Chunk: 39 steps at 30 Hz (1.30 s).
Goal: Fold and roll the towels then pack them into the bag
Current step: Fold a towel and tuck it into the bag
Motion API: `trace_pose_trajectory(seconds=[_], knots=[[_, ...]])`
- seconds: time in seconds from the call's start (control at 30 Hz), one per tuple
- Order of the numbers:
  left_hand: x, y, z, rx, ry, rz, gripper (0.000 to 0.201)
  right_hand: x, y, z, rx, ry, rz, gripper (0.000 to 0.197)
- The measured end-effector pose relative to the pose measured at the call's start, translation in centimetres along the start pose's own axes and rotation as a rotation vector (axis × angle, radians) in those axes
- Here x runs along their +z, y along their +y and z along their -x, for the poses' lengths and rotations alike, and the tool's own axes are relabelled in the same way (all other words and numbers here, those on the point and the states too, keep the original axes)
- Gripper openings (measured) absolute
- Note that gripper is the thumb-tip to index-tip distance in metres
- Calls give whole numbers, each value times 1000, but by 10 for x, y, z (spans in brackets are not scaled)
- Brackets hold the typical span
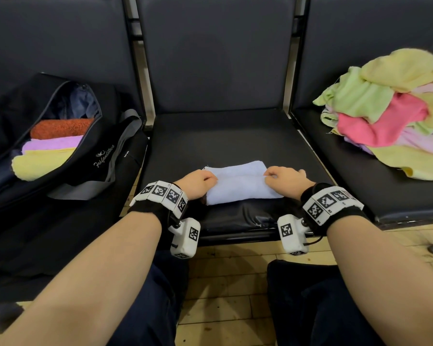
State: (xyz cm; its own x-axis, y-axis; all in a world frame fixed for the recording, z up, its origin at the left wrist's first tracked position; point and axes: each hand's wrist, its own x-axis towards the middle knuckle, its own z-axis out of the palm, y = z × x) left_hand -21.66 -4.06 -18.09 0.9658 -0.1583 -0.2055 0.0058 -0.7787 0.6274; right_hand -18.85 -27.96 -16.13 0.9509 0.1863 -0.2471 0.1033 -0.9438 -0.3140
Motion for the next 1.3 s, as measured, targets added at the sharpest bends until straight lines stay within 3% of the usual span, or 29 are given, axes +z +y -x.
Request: trace_pose_trajectory(seconds=[0.17, 0.23, 0.33, 0.43, 0.5, 0.6, 0.7, 0.83, 0.93, 1.03, 1.13, 1.3], knots=[[3, -5, -3, -25, 121, -60, 27, 0, 3, -1, -142, 211, -29, 24], [3, -2, 1, 44, 187, -76, 20, 1, 2, -2, -199, 191, -64, 16], [2, 3, 4, 145, 245, -41, 12, 3, 3, -2, -188, 132, -162, 25], [1, 9, 8, 100, 221, -39, 13, -1, 4, 2, -154, 8, -149, 33], [0, 10, 10, 62, 176, -74, 30, -2, 5, 4, -103, -101, -110, 50], [-1, 8, 13, 55, 81, -209, 51, 3, 5, 0, -113, -140, -39, 62], [-1, 8, 15, 45, 40, -287, 56, 3, 3, 0, -189, -128, -51, 61], [-1, 11, 15, 33, 79, -400, 46, 3, 4, 2, -238, -58, -111, 41], [-2, 12, 15, -26, 44, -343, 49, 2, 6, 0, -243, -67, -139, 32], [-5, 11, 16, -49, 56, -141, 55, 0, 6, 1, -189, -76, -216, 31], [-5, 11, 15, -39, 104, 66, 45, 0, 6, 0, -116, -59, -360, 28], [-5, 10, 8, -67, 69, 107, 8, 2, 8, -2, -59, -10, -478, 7]])
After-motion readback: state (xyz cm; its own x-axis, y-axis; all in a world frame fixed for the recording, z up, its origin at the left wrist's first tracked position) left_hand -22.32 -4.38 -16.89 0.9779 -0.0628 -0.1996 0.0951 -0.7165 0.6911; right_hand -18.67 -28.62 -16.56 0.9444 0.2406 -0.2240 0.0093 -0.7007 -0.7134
